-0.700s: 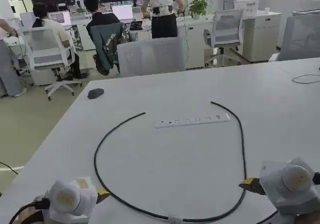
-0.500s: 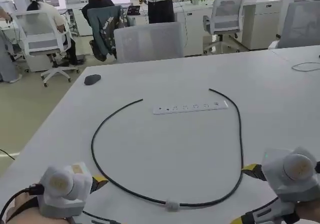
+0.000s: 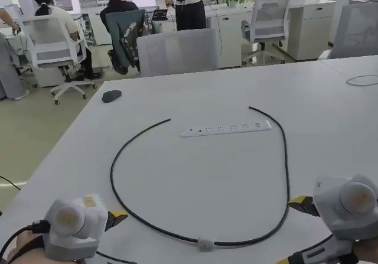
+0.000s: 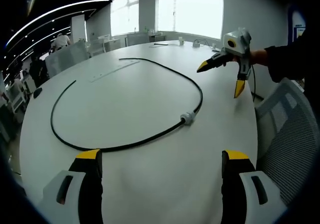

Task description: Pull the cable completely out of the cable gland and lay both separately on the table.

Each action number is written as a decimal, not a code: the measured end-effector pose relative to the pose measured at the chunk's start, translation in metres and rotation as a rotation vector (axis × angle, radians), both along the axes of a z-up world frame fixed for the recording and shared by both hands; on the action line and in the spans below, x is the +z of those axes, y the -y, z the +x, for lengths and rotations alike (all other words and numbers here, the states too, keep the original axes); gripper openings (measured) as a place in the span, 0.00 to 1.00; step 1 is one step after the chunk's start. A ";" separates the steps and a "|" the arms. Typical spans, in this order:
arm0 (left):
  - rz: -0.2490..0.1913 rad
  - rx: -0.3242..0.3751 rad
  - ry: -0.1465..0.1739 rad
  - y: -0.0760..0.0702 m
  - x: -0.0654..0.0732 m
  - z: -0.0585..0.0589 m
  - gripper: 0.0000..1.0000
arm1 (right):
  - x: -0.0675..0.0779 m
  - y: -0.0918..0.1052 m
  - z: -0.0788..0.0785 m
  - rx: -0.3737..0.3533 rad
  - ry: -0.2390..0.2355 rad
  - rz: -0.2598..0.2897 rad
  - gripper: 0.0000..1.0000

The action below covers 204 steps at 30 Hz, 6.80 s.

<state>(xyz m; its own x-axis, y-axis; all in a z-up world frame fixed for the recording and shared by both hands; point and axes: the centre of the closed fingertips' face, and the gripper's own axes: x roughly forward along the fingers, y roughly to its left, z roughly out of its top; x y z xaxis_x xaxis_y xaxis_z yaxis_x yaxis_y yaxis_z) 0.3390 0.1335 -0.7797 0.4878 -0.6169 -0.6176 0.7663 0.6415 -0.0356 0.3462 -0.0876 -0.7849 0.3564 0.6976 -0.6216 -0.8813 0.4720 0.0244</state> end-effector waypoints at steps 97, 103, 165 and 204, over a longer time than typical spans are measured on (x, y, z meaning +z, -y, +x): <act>-0.202 -0.094 0.038 0.054 0.017 -0.018 0.76 | -0.033 -0.120 0.007 0.188 -0.010 0.024 0.18; -0.206 -0.094 0.021 0.054 0.016 -0.020 0.73 | -0.037 -0.124 0.008 0.213 0.036 0.009 0.09; -0.432 -0.413 -0.137 0.123 0.035 -0.056 0.16 | 0.032 -0.105 -0.067 0.501 0.187 0.074 0.07; -0.352 -0.478 -0.075 0.131 0.039 -0.064 0.15 | 0.039 -0.098 -0.077 0.452 0.031 0.115 0.07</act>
